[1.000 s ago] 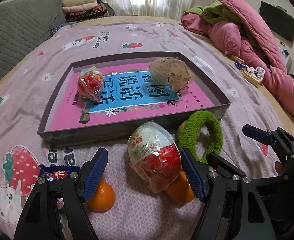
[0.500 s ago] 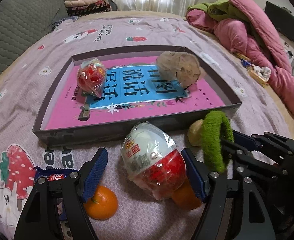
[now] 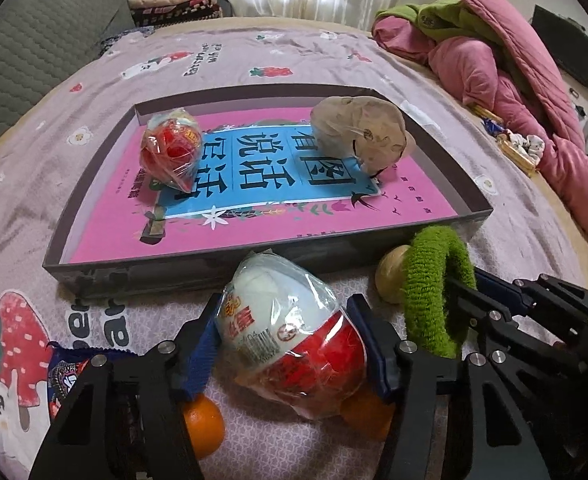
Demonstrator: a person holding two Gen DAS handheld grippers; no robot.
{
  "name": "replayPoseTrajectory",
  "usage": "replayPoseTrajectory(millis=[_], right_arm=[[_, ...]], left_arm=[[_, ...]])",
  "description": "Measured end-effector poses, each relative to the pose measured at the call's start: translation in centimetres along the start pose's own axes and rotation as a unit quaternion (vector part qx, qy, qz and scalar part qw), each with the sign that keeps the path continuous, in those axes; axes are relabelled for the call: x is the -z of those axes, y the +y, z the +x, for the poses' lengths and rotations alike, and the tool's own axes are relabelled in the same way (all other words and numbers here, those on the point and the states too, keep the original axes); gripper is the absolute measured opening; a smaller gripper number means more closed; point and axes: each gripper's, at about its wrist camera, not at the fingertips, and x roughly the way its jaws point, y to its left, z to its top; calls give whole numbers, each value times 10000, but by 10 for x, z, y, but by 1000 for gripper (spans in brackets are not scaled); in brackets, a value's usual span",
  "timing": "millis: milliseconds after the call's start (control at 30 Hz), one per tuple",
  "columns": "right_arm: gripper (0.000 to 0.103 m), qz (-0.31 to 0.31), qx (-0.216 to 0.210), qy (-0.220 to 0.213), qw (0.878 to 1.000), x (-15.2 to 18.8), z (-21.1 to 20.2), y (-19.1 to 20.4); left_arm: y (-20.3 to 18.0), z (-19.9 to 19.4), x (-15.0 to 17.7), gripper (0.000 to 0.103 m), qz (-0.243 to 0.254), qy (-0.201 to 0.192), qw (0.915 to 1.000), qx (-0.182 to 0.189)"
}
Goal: Organize objects
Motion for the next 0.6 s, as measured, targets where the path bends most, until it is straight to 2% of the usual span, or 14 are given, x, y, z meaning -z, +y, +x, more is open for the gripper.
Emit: replayPoseTrajectory(millis=[333, 600], right_arm=[[15, 31, 56, -185, 9998, 0, -7, -2], [14, 163, 1, -518, 9985, -4, -25, -6]], left_arm=[[-1, -15, 1, 62, 40, -167, 9996, 234], [3, -41, -4, 62, 35, -465, 9987, 192]])
